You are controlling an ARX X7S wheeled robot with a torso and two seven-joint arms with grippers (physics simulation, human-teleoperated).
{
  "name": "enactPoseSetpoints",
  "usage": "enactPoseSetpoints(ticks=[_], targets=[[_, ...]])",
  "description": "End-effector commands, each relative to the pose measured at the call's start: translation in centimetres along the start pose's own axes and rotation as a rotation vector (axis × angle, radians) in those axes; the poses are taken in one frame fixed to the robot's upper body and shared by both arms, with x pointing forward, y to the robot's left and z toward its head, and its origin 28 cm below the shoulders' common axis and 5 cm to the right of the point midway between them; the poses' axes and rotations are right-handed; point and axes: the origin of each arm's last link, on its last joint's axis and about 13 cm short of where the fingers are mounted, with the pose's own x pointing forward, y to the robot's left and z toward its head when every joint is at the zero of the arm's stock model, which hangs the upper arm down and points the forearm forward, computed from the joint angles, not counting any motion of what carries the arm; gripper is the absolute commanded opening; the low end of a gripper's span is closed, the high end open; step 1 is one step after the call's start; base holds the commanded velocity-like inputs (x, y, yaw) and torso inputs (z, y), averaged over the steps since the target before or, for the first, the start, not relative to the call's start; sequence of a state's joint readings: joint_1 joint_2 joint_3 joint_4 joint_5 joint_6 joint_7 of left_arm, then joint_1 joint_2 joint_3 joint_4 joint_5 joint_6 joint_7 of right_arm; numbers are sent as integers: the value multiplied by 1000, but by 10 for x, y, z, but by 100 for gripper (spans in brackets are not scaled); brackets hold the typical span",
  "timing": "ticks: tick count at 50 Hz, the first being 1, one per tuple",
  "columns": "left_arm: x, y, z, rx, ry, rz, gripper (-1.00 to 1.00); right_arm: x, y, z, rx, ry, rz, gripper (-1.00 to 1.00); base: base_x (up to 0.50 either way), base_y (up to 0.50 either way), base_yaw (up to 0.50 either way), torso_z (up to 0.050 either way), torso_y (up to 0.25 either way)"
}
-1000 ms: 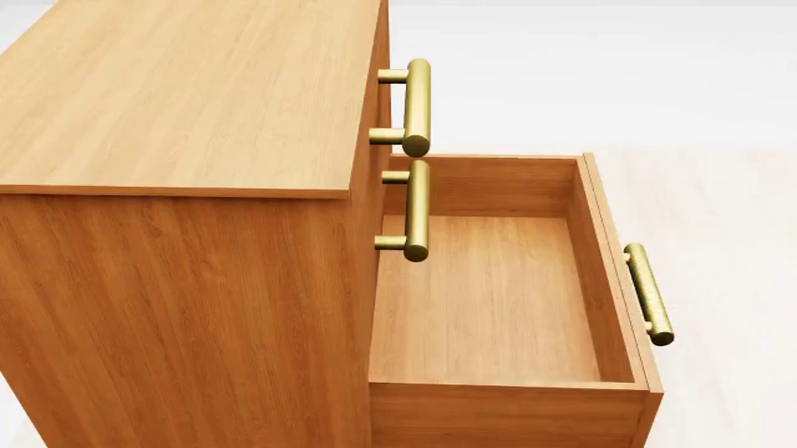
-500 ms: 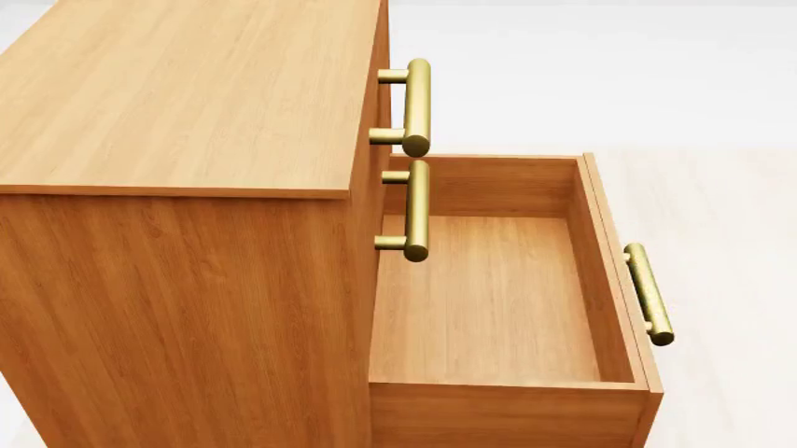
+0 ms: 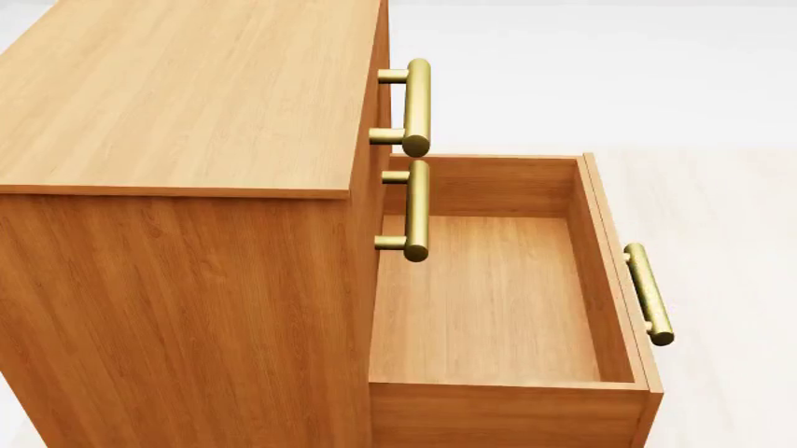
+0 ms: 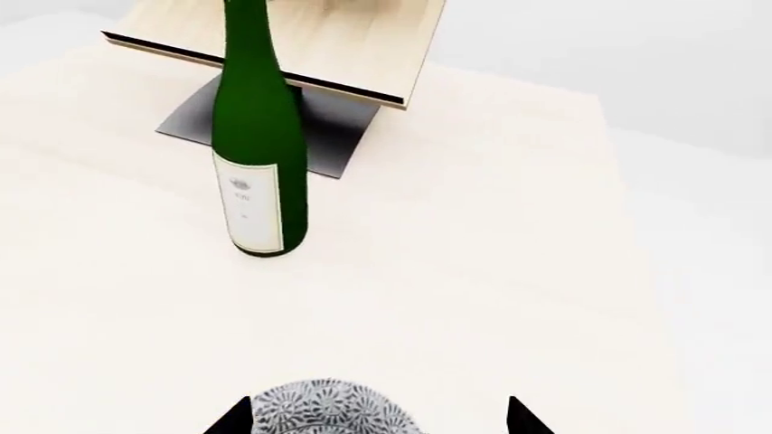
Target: Put the bowl in the bottom drawer of the cabinet and close it.
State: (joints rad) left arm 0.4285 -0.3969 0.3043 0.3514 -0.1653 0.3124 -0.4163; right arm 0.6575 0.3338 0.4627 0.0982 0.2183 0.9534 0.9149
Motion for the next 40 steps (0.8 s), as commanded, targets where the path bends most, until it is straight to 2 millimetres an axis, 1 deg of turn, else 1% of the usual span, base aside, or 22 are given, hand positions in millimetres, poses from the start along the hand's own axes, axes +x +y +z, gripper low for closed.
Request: enactPoseSetpoints(ticks=[1, 5, 10, 18, 26, 29, 40], targets=[[0, 0, 0, -1, 0, 0, 100, 5, -2, -4, -9, -20, -94, 100, 0, 0, 0, 0, 0], [0, 0, 1, -2, 0, 0, 100, 6, -2, -6, -24, -19, -100, 100, 0, 0, 0, 0, 0], [0, 0, 1, -2, 0, 1, 100, 9, -2, -11, -41, 56, -88, 100, 0, 0, 0, 0, 0], [0, 0, 0, -1, -1, 1, 100, 13, -3, -13, -37, 119, -82, 100, 0, 0, 0, 0, 0], [0, 0, 1, -2, -2, 1, 100, 16, -4, -14, -30, 167, -75, 100, 0, 0, 0, 0, 0], [0, 0, 0, -2, -2, 1, 100, 17, -5, -15, -16, 211, -70, 100, 0, 0, 0, 0, 0], [0, 0, -1, 0, -2, 1, 100, 18, -4, -15, -17, 259, -40, 100, 0, 0, 0, 0, 0]])
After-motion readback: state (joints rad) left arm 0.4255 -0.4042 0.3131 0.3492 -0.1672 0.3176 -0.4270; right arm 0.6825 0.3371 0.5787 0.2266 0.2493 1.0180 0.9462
